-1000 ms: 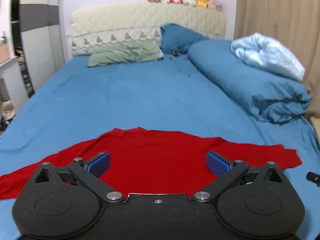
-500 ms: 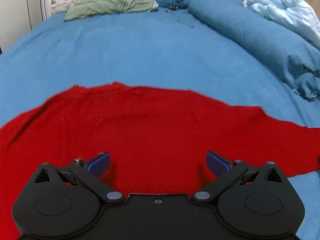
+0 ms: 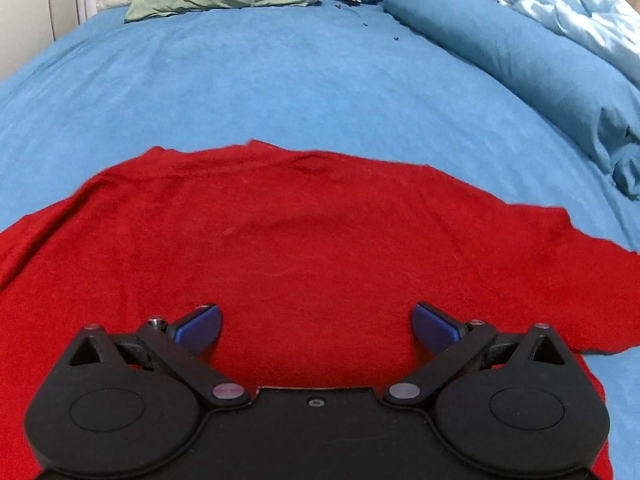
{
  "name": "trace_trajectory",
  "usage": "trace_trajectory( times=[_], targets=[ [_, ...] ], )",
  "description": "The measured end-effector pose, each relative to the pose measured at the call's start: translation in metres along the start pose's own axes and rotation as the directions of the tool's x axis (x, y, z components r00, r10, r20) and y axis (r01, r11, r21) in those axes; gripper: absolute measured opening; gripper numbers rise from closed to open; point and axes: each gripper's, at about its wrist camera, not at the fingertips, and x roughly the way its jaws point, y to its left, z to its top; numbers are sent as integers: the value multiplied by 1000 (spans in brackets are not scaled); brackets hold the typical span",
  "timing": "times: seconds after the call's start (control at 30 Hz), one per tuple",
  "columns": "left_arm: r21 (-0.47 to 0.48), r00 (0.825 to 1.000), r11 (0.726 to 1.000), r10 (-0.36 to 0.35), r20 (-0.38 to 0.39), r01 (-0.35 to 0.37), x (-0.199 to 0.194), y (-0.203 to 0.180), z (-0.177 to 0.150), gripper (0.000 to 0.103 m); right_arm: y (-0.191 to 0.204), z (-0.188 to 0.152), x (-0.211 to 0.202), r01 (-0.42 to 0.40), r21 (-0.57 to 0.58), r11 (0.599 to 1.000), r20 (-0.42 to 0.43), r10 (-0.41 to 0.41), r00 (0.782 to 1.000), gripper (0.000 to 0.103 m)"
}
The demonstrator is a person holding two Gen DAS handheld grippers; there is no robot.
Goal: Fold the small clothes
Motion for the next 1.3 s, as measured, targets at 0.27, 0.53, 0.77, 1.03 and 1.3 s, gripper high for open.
trace_trajectory(
  times=[0.27,0.53,0.77,1.03,1.3],
  targets=[
    [-40,981,994,106,165,-101,-64,46,4,103,177,24,-59,-487,-173,856,-17,492,871,21],
    [-110,956,974,217,195,-198,-92,92,-23,103,333,-132,-45,-747,-306,590,-430,614,662,21],
    [-73,974,987,153,170,-142,-89,84,-27,103,331,-172,-50,-736,-368,567,-447,587,676,47],
    [162,994,986,22,107,-39,-50,14,-24,103,246,-137,-82,-606,-446,658,-338,503,795,90],
    [137,996,990,-32,85,20,-16,12,-27,75,185,-133,-100,-440,-486,755,-244,366,898,90]
  ],
)
